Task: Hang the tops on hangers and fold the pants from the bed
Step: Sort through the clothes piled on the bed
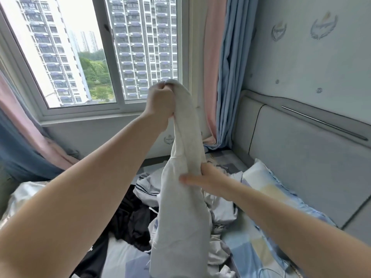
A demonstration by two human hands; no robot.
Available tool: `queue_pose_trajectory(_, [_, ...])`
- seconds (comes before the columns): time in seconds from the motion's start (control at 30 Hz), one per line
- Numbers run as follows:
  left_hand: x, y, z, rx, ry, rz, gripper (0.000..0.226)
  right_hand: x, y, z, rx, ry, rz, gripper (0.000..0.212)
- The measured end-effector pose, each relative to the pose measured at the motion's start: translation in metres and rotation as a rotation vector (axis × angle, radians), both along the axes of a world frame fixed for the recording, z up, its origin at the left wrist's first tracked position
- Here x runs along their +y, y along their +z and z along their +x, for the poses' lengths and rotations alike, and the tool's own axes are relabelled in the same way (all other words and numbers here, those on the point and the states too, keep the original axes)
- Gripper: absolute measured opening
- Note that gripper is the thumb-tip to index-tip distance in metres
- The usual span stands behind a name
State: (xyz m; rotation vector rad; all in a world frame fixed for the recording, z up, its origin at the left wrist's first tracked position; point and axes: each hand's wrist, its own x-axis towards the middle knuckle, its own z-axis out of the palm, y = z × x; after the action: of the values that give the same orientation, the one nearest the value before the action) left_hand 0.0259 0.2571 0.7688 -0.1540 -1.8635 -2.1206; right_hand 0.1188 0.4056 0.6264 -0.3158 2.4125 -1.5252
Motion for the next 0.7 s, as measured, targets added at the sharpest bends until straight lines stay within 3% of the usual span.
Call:
queue_pose_trajectory(0.1, [-0.006, -0.004, -0.002, -0.027, 0.014, 0.02, 0.035, 0.016, -0.036, -0.011, -0.102, -0.025, 0.244, 0.057])
queue_pose_trajectory(0.27, [-0.022, -0.015, -0.009, -0.106, 0.086, 0.121, 0.03, 0.084, -0.066, -0.023, -0.163, 0.111, 0.589, 0.023])
queue_pose_trajectory(0.3, [-0.026, -0.019, -0.011, -0.127, 0.098, 0.125, 0.031, 0.094, -0.066, -0.026, -0.139, 0.085, 0.6, 0.024])
queue_pose_trajectory(0.37, [-0.032, -0.027, -0.013, -0.177, 0.102, 0.128, 0.034, 0.105, -0.056, -0.031, -0.061, 0.0, 0.524, 0.039])
queue_pose_trajectory(0.53, [-0.024, -0.049, -0.006, -0.27, 0.026, -0.038, 0.032, 0.094, 0.009, -0.033, 0.105, -0.076, 0.207, 0.043])
queue_pose_trajectory(0.6, [-0.018, -0.058, -0.001, -0.296, -0.092, -0.123, 0.025, 0.087, 0.026, -0.031, 0.13, -0.117, 0.097, 0.053])
queue_pose_trajectory(0.7, [-0.009, -0.07, 0.01, -0.324, -0.349, -0.328, 0.011, 0.075, 0.048, -0.027, 0.147, -0.181, -0.093, 0.044])
